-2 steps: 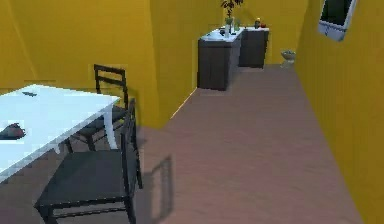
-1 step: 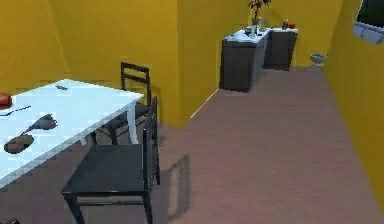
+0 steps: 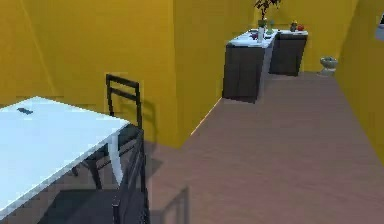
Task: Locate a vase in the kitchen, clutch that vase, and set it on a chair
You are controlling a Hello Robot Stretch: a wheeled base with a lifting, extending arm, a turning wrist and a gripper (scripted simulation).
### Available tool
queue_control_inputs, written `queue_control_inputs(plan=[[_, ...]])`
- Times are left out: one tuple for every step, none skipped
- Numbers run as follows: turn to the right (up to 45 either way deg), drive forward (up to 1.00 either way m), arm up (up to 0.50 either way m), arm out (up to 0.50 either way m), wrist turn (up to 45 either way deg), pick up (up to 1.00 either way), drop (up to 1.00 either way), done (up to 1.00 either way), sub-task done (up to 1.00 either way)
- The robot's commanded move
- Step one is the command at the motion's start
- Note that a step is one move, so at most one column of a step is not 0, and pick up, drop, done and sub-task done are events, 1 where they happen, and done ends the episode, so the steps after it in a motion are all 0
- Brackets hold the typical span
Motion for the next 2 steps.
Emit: queue_control_inputs(plan=[[-45.0,0.00,0.00,0.00,0.0,0.00,0.00,0.00,0.00],[-45.0,0.00,0.00,0.00,0.0,0.00,0.00,0.00,0.00]])
